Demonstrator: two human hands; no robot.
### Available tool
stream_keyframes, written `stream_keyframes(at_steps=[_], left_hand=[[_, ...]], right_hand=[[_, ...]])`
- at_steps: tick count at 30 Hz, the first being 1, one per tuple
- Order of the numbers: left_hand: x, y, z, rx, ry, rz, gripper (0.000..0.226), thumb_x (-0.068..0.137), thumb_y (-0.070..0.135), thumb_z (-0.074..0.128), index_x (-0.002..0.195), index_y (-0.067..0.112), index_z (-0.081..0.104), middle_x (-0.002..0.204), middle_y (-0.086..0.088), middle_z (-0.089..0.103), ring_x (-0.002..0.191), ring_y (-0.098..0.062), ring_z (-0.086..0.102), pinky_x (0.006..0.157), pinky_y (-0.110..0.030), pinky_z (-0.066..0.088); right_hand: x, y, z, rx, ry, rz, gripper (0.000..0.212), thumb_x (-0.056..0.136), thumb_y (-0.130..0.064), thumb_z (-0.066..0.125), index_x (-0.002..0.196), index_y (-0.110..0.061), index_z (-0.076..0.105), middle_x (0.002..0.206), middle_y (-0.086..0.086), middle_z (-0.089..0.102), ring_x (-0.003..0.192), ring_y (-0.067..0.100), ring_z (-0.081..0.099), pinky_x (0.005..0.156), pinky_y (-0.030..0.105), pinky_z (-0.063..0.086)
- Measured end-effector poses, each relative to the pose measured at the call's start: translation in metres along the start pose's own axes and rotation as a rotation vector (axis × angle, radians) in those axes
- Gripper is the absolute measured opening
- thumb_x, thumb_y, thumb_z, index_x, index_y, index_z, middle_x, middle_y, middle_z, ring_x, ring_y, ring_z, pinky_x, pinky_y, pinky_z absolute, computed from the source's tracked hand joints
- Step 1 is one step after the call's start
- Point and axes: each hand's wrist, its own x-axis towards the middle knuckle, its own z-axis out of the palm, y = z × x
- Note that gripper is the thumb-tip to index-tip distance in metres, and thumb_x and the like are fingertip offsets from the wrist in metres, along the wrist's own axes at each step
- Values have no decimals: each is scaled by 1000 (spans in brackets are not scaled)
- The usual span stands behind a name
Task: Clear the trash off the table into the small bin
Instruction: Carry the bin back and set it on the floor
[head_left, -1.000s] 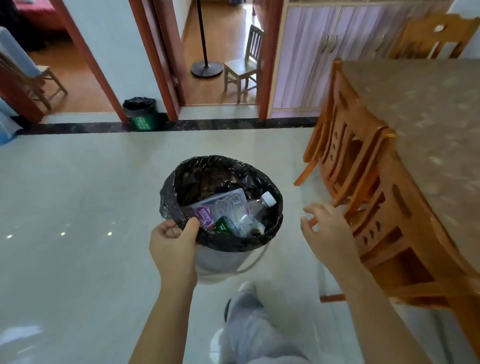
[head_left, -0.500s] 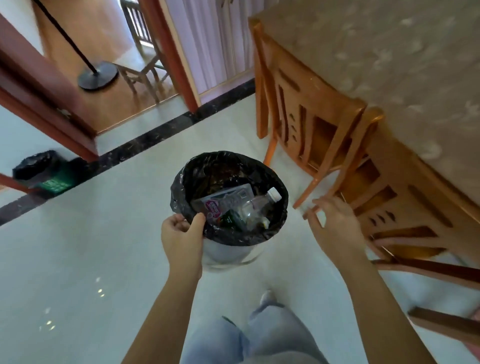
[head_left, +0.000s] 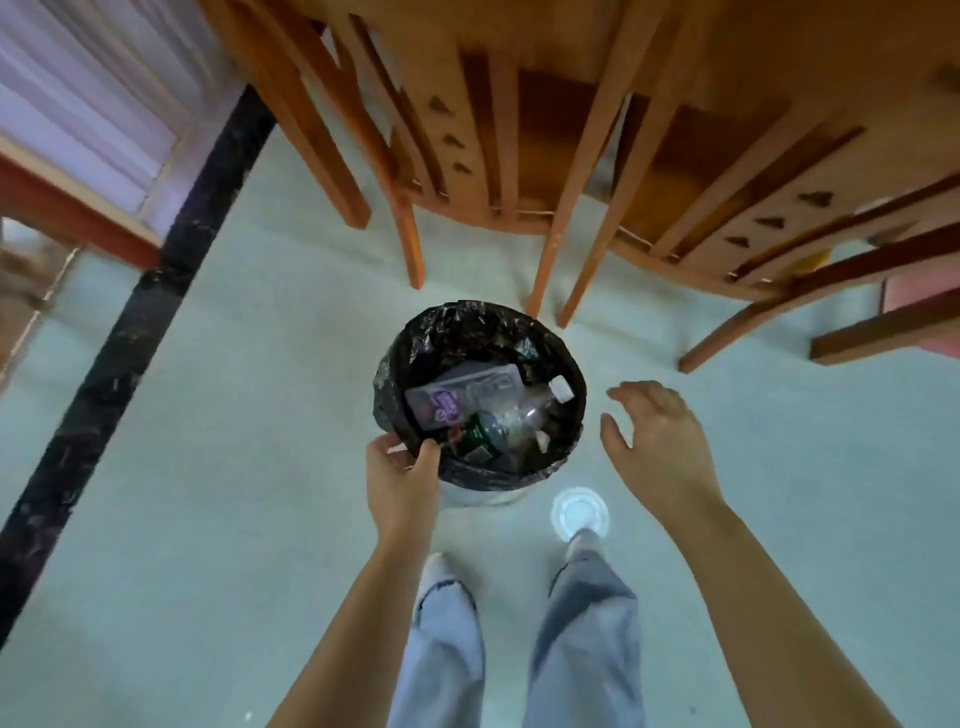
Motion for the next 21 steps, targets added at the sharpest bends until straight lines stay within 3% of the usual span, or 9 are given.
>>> stream_keyframes(at_steps=[3,6,9,13,21], left_hand=[[36,-41,11,94,-91,11,24,83,23,61,102,19,48,79,1,59,71,-22,57,68,-37,44],[69,-86,26,134,-150,-4,23,82,23,62,101,20,49,77,0,61,73,-24,61,65,-35,45],[99,-126,41,146,-227,-30,22,83,21,63,102,20,52,75,-1,61,68,-20,60,57,-30,43],[144,-184,66,138,-316,-86,22,85,13,62,105,14,53,73,-5,60,64,-22,56,66,-34,45],[203,-259,116,88,-377,-78,17,87,3,58,101,11,52,70,-4,60,47,-9,59,51,-21,49]], right_hand=[[-18,4,59,0,-69,64,29,84,-15,55,110,-4,58,114,16,61,105,34,53,92,44,43],[-31,15,118,7,-131,102,29,84,-16,55,111,-7,57,116,13,61,106,32,53,94,41,41],[-28,32,162,19,-119,139,27,81,-14,58,107,-6,59,113,14,62,103,33,55,91,40,43],[-19,57,223,8,-93,180,23,80,-14,59,102,-6,61,108,13,64,97,34,57,86,40,45],[1,98,309,-16,-93,219,27,84,-20,53,110,-11,58,117,7,59,108,27,51,95,35,37]])
